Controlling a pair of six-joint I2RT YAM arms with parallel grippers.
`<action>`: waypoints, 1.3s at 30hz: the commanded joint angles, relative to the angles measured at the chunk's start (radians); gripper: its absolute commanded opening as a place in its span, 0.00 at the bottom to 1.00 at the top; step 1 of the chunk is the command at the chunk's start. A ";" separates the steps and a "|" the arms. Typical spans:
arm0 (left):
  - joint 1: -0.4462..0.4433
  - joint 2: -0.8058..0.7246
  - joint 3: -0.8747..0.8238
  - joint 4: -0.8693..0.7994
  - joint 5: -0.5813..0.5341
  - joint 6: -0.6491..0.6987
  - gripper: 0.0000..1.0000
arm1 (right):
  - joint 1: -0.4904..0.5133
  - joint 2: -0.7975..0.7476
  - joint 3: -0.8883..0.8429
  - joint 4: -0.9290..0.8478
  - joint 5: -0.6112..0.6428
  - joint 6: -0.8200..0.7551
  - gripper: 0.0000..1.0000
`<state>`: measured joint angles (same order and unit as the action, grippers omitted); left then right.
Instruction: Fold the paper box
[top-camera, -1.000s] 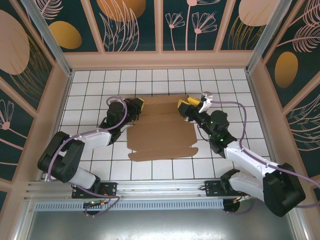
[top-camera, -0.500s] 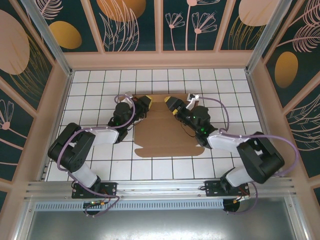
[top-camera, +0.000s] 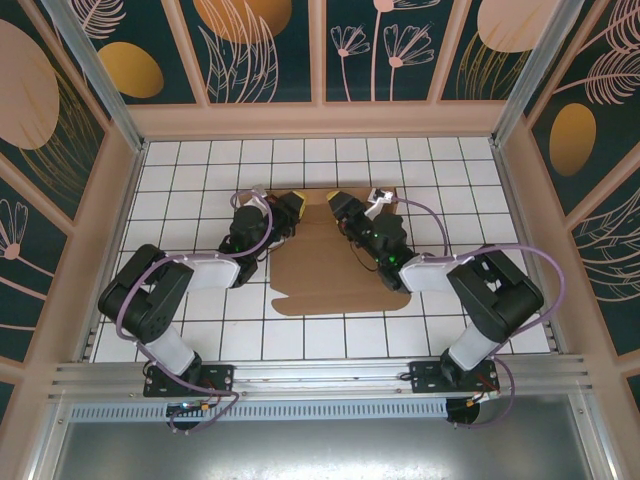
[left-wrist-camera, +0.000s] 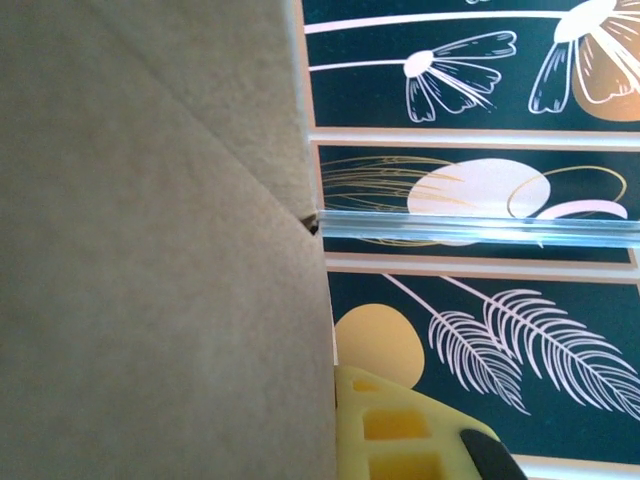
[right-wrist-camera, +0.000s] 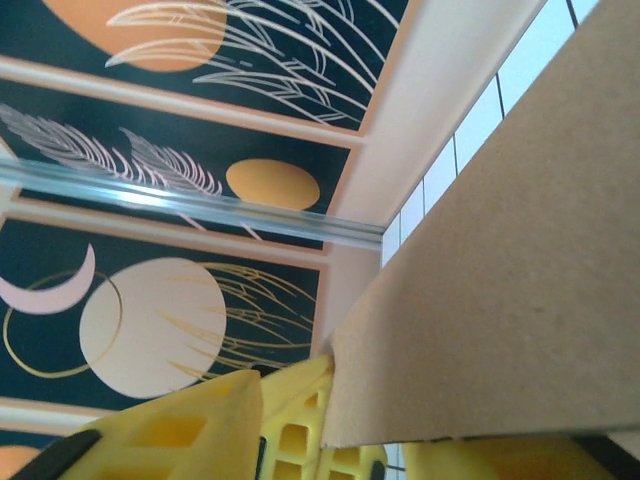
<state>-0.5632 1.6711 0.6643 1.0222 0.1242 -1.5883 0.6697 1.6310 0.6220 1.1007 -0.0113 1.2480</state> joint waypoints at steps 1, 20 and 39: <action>-0.010 0.012 0.026 0.083 0.001 -0.022 0.00 | 0.000 0.024 0.029 0.071 0.054 0.008 0.33; 0.012 -0.214 0.007 -0.420 0.073 0.297 0.62 | -0.030 -0.041 -0.069 0.036 0.144 0.038 0.05; 0.154 -0.334 0.483 -1.426 0.094 0.990 0.63 | -0.103 -0.167 -0.100 -0.185 -0.086 -0.160 0.05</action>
<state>-0.4160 1.2835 1.1095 -0.2951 0.1345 -0.6987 0.5755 1.4998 0.5400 0.9268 -0.0544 1.1450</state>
